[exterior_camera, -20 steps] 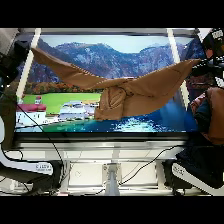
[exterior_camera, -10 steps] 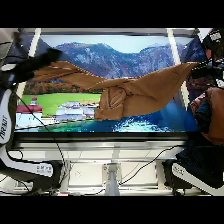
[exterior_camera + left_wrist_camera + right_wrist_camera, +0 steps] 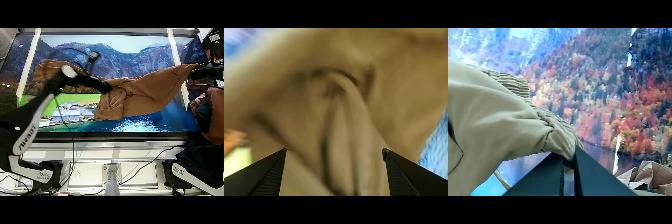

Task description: Fold the clothes and pants, and hang the long-sleeved shirts on hangers.

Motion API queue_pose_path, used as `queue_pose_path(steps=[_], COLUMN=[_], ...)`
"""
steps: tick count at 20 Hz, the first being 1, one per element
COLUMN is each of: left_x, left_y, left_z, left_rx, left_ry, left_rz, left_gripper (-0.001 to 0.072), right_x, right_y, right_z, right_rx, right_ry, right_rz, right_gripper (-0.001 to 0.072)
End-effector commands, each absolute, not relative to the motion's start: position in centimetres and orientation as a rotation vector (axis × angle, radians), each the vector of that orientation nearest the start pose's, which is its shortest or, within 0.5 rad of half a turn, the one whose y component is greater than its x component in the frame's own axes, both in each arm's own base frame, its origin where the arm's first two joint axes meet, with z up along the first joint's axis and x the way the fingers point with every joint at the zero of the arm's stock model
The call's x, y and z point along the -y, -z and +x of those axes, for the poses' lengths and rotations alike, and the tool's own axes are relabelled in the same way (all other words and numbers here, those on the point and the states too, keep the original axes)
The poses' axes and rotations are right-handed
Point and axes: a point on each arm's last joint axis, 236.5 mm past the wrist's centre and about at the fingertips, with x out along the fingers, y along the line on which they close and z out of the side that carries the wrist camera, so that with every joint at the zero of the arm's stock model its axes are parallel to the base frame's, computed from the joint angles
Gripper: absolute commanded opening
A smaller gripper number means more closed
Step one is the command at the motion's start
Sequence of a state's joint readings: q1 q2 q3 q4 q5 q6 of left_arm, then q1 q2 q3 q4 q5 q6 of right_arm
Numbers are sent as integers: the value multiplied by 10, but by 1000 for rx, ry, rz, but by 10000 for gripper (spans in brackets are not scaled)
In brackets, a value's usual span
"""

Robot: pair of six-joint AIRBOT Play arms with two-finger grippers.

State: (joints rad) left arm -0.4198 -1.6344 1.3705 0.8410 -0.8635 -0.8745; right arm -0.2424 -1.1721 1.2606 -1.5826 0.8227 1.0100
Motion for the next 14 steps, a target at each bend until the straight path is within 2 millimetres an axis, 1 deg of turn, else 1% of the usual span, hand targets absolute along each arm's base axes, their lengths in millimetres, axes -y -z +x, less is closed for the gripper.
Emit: queue_pose_path(steps=[1, 3, 4, 5, 6, 8, 11, 12, 13, 14], left_x=[357, 370, 374, 375, 372, 360, 340, 336, 336, 339], left_y=[46, 66, 73, 80, 86, 92, 91, 90, 88, 85], left_z=[374, 355, 350, 349, 353, 370, 399, 407, 411, 414], left_rx=[-1057, -1089, -1101, -1114, -1117, -1096, -1047, -1028, -1012, -992], left_ry=[953, 980, 979, 954, 917, 820, 674, 643, 631, 633], left_rz=[218, 285, 304, 308, 318, 355, 377, 382, 376, 365], left_gripper=[714, 714, 714, 714, 713, 711, 707, 702, 694, 635], right_x=[112, 112, 112, 112, 112, 112, 112, 111, 112, 112], right_y=[-136, -136, -136, -136, -136, -136, -136, -136, -136, -136], right_z=[447, 447, 447, 447, 447, 447, 447, 447, 447, 447], right_rx=[-780, -780, -780, -780, -780, -779, -779, -779, -779, -779], right_ry=[22, 22, 22, 22, 22, 21, 21, 21, 21, 21], right_rz=[-448, -448, -448, -448, -448, -446, -446, -446, -446, -446], right_gripper=[29, 29, 30, 29, 30, 30, 30, 30, 30, 30])
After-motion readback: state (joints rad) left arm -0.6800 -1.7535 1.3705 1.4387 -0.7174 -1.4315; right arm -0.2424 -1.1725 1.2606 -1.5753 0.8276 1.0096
